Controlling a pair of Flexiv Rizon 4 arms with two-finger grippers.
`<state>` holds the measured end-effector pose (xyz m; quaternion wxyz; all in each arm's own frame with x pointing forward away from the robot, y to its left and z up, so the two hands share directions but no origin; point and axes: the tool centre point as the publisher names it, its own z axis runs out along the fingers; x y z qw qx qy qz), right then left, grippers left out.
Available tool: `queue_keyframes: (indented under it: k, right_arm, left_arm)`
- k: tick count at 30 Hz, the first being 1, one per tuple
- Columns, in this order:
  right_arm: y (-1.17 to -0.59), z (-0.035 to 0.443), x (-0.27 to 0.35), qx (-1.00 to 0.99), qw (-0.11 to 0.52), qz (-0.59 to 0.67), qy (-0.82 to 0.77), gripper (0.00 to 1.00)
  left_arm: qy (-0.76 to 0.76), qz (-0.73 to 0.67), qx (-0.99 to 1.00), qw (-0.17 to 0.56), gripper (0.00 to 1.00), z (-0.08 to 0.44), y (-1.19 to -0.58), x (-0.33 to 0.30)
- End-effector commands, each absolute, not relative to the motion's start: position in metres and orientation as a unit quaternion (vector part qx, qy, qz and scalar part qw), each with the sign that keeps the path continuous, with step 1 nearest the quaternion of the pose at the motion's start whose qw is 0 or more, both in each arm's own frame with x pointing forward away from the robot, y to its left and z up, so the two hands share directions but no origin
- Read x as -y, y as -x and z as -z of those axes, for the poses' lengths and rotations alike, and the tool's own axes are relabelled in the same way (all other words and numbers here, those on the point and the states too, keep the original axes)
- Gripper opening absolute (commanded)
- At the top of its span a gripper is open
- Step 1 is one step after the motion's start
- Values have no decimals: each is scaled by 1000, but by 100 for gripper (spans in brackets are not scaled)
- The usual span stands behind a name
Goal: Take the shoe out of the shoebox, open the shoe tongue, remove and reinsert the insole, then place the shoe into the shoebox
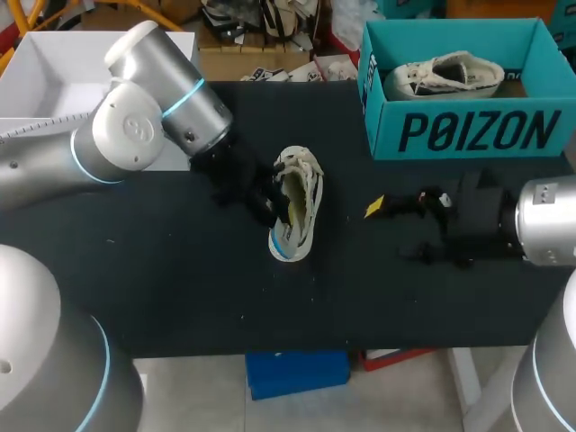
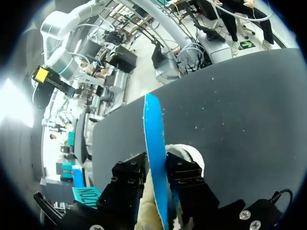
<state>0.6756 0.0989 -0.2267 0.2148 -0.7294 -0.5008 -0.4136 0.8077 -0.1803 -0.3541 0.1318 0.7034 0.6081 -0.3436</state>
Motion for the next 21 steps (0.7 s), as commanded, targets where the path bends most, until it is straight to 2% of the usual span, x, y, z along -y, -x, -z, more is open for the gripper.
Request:
queue_keyframes:
  k: [1,21]
  right_arm:
    - [-676,227,-100,501,214,413,730,100]
    - [-676,227,-100,501,214,413,730,100]
  left_arm:
    - [-705,340,-610,125,0,353,-806,177]
    - [-688,363,-612,139,0,359,-809,180]
